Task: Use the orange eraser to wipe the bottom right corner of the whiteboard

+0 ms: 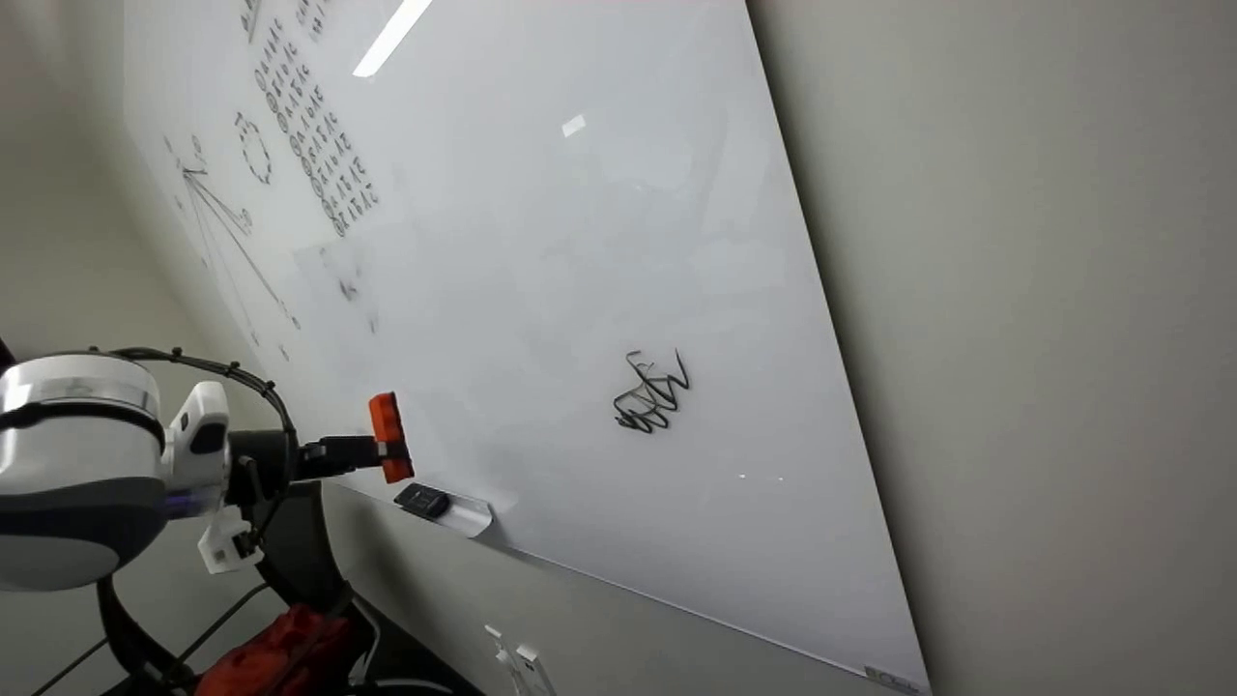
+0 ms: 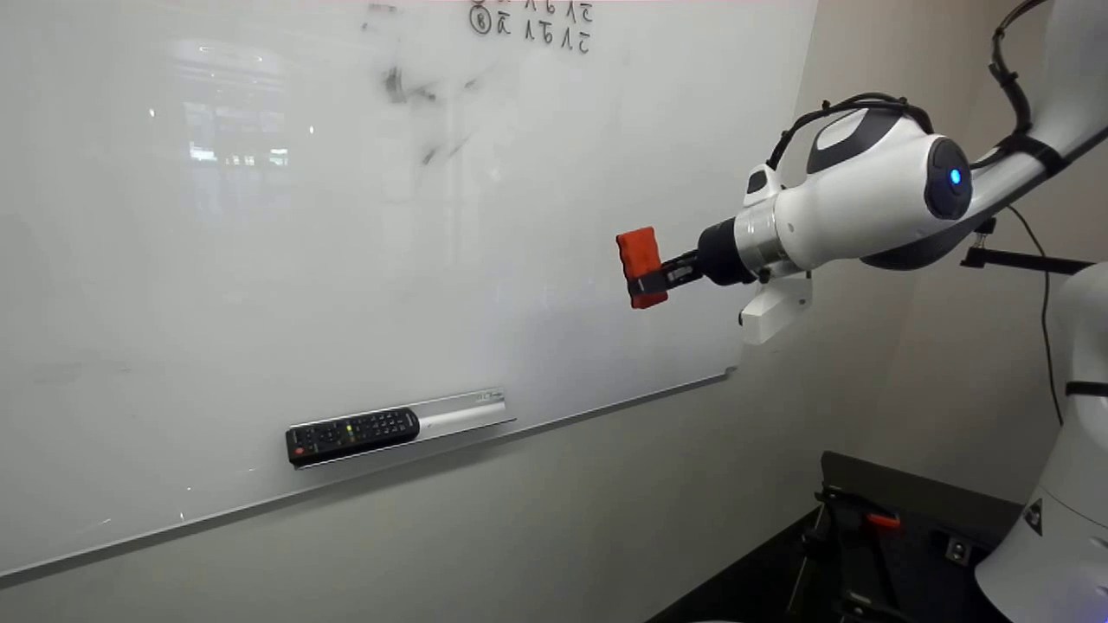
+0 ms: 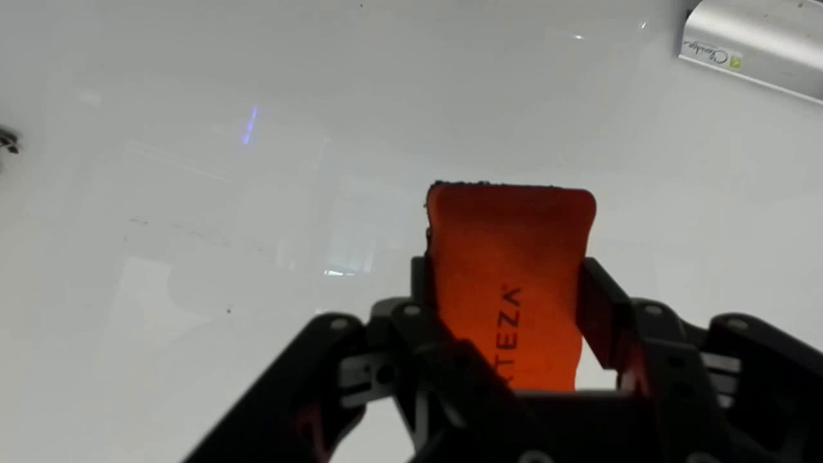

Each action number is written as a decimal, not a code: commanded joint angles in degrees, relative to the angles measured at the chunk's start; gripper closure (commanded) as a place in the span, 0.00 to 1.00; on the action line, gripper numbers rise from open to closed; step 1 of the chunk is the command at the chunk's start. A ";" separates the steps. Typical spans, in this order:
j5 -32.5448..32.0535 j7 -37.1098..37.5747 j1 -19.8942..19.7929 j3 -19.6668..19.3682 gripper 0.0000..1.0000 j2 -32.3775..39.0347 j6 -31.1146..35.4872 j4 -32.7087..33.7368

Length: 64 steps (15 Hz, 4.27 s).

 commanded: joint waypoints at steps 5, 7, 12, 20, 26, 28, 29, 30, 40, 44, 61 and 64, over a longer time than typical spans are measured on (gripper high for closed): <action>6.05 -5.54 -0.95 -1.46 0.70 -0.06 6.31 0.24; 13.83 -12.52 -2.01 -3.29 0.70 -0.63 13.42 -0.57; 39.26 -36.52 0.45 -8.86 0.70 2.11 18.35 -5.33; 72.56 -67.15 3.39 -5.95 0.70 -3.68 -11.69 -3.45; 62.60 -65.07 -10.71 11.74 0.70 -14.66 -27.19 -2.53; 56.17 -66.64 -12.32 12.46 0.70 -16.47 -26.71 -3.50; 53.13 -65.93 -11.79 11.46 0.70 -17.48 -21.95 -4.83; 57.03 -64.93 -10.96 11.43 0.45 -14.72 -25.15 -2.56; 38.33 -66.81 -15.26 10.16 0.70 -17.01 -31.13 -3.72; 21.47 -71.08 -15.56 3.71 0.70 -16.87 -30.62 -3.69; -15.08 -93.14 -16.58 -18.39 0.70 -14.16 -9.54 -0.54; -23.18 -97.45 -16.73 -24.29 0.70 -12.53 0.60 2.45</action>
